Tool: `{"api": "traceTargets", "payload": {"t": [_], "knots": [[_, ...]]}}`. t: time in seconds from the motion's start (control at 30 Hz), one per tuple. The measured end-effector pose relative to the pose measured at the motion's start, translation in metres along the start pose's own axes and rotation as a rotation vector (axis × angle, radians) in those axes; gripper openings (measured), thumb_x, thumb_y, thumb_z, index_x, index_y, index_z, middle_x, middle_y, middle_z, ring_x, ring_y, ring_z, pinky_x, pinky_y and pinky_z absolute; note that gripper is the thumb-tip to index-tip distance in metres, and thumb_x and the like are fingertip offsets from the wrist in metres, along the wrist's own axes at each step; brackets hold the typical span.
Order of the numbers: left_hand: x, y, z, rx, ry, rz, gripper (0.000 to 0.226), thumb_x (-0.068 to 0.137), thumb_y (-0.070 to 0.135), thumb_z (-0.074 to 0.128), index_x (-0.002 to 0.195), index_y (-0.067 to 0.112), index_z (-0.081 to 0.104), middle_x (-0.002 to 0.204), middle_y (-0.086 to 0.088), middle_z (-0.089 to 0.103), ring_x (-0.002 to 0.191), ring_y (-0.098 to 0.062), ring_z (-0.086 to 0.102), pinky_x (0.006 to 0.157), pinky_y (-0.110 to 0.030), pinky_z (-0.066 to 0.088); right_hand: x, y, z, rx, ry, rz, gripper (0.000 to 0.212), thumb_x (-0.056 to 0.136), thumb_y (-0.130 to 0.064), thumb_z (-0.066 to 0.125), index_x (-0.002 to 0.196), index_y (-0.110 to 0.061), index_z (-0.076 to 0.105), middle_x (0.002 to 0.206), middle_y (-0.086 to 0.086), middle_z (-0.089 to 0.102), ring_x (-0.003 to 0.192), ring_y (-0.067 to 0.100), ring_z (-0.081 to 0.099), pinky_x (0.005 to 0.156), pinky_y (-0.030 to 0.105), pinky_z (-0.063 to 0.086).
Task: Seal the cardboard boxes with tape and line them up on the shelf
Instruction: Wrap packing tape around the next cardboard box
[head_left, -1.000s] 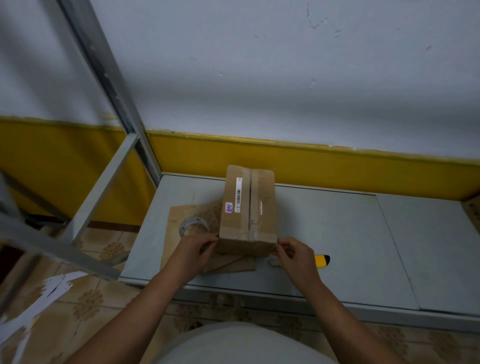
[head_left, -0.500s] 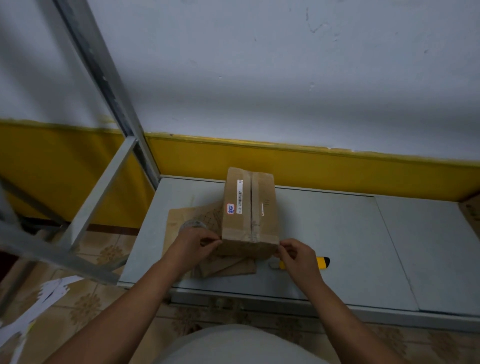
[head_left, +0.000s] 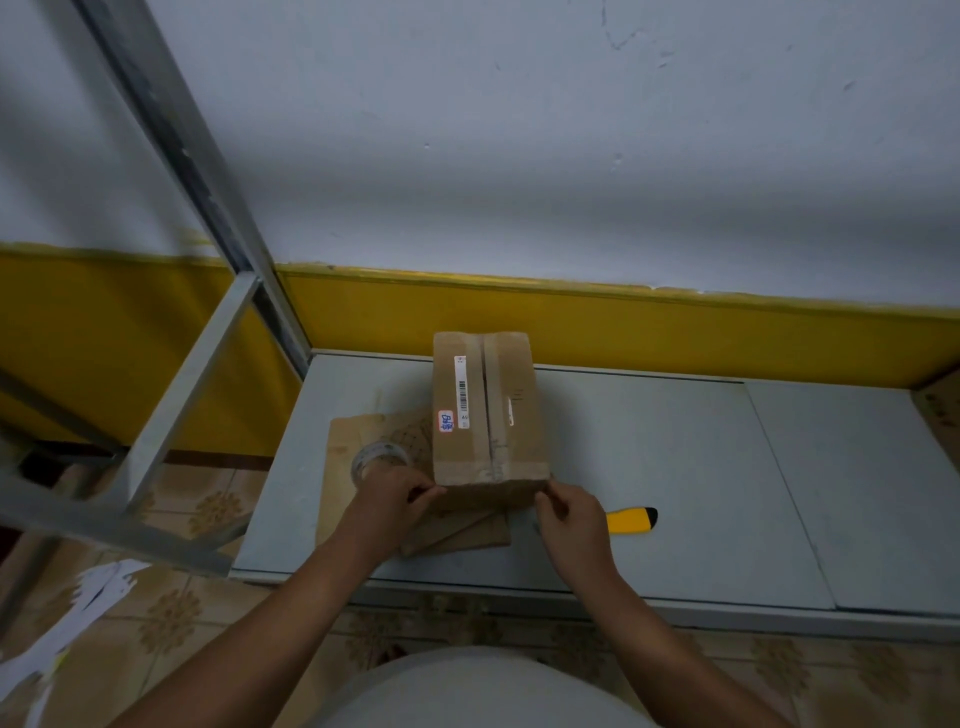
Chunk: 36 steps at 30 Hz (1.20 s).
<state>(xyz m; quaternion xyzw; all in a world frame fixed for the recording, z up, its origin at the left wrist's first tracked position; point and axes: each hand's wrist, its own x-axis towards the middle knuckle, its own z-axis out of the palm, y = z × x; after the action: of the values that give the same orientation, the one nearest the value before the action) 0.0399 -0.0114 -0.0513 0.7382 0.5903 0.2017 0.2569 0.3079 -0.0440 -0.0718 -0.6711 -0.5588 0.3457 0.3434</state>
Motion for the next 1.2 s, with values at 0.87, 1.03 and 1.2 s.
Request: {"api": "traceTargets", "payload": {"t": [0.87, 1.03, 1.2], "knots": [[0.020, 0.077, 0.001, -0.838, 0.378, -0.418, 0.038, 0.100, 0.024, 0.071, 0.132, 0.042, 0.060, 0.109, 0.030, 0.062, 0.104, 0.007, 0.060, 0.082, -0.019, 0.052, -0.008, -0.039, -0.030, 0.232, -0.055, 0.039, 0.019, 0.086, -0.034, 0.081, 0.101, -0.022, 0.079, 0.090, -0.013, 0.078, 0.087, 0.005, 0.073, 0.079, 0.028, 0.060], [0.034, 0.066, -0.036, -0.726, 0.272, -0.333, 0.035, 0.101, 0.019, 0.067, 0.127, 0.042, 0.062, 0.113, 0.026, 0.062, 0.110, -0.003, 0.062, 0.088, -0.026, 0.056, 0.016, -0.052, -0.072, 0.237, 0.120, 0.060, 0.011, 0.095, -0.033, 0.071, 0.090, -0.026, 0.077, 0.082, -0.007, 0.076, 0.082, 0.007, 0.072, 0.076, 0.039, 0.061], [0.062, 0.057, -0.083, -0.736, 0.044, -0.201, 0.035, 0.100, 0.016, 0.070, 0.128, 0.037, 0.070, 0.120, 0.002, 0.070, 0.111, -0.025, 0.069, 0.087, -0.049, 0.062, 0.067, -0.060, -0.140, 0.294, 0.242, 0.219, 0.067, 0.082, -0.065, 0.075, 0.132, -0.021, 0.063, 0.122, 0.000, 0.067, 0.111, 0.017, 0.064, 0.092, 0.037, 0.053]]}}
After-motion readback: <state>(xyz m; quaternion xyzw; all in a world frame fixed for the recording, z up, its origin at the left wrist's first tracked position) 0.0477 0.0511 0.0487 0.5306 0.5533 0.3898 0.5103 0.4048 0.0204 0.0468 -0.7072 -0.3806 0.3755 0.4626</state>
